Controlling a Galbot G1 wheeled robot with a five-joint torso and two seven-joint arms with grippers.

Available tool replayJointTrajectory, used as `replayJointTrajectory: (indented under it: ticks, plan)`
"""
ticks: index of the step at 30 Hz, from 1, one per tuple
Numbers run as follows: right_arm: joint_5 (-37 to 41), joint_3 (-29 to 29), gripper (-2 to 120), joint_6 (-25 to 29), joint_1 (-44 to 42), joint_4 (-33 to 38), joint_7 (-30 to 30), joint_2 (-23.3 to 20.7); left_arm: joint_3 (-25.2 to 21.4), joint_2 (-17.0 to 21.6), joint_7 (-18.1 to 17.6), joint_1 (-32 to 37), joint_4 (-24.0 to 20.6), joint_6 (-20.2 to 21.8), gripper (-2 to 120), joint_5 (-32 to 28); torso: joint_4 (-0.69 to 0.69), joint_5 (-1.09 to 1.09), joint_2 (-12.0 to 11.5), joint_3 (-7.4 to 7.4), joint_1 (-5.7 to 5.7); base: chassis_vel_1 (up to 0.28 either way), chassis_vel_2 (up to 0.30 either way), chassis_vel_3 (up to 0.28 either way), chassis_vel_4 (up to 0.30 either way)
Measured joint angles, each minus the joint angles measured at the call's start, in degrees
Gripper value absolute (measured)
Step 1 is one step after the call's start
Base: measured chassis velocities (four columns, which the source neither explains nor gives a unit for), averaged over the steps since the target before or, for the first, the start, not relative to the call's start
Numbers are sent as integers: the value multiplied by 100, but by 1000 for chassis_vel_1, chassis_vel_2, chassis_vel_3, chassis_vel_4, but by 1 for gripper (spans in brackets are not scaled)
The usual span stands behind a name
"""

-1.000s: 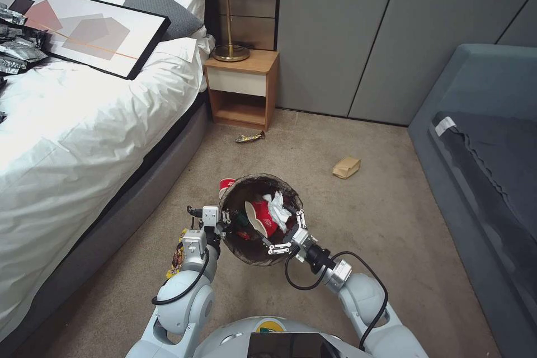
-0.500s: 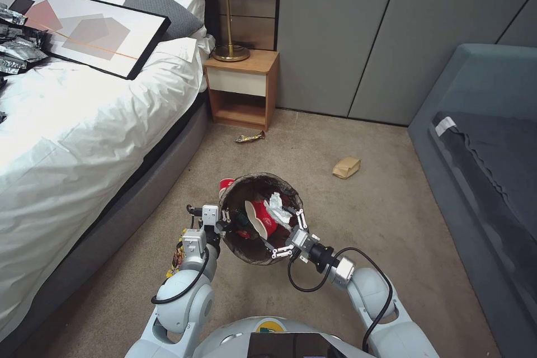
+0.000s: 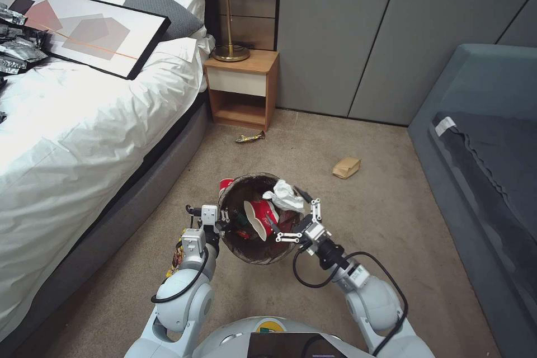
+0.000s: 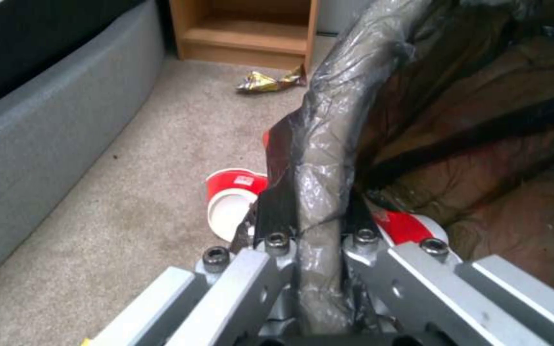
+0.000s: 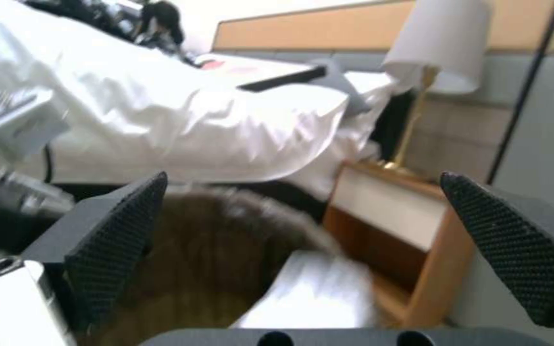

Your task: Pick up the trash bin, then pick up the garbage from the floor and place it into the trash bin.

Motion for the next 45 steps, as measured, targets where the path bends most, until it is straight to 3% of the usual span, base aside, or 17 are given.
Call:
replayJointTrajectory:
  ticks: [6, 20, 32, 45]
  plan:
    - [10, 275, 100, 414, -402, 592, 223, 89, -1, 3, 0, -8, 1, -5, 0, -13, -1, -1, 0, 0, 0, 0, 0, 0, 0]
    - [287, 259, 100, 757, -431, 736, -3, 211, -3, -3, 2, -2, -36, -8, 0, -14, 0, 0, 0, 0, 0, 0, 0, 0, 0]
    - [241, 284, 100, 797, -461, 813, 385, 278, -11, -8, 2, -2, -37, -11, 0, -14, 0, 0, 0, 0, 0, 0, 0, 0, 0]
    - [144, 359, 100, 809, -686, 865, 1251, 447, -37, 0, 2, 2, -28, -17, 0, -16, -1, 0, 0, 0, 0, 0, 0, 0, 0]
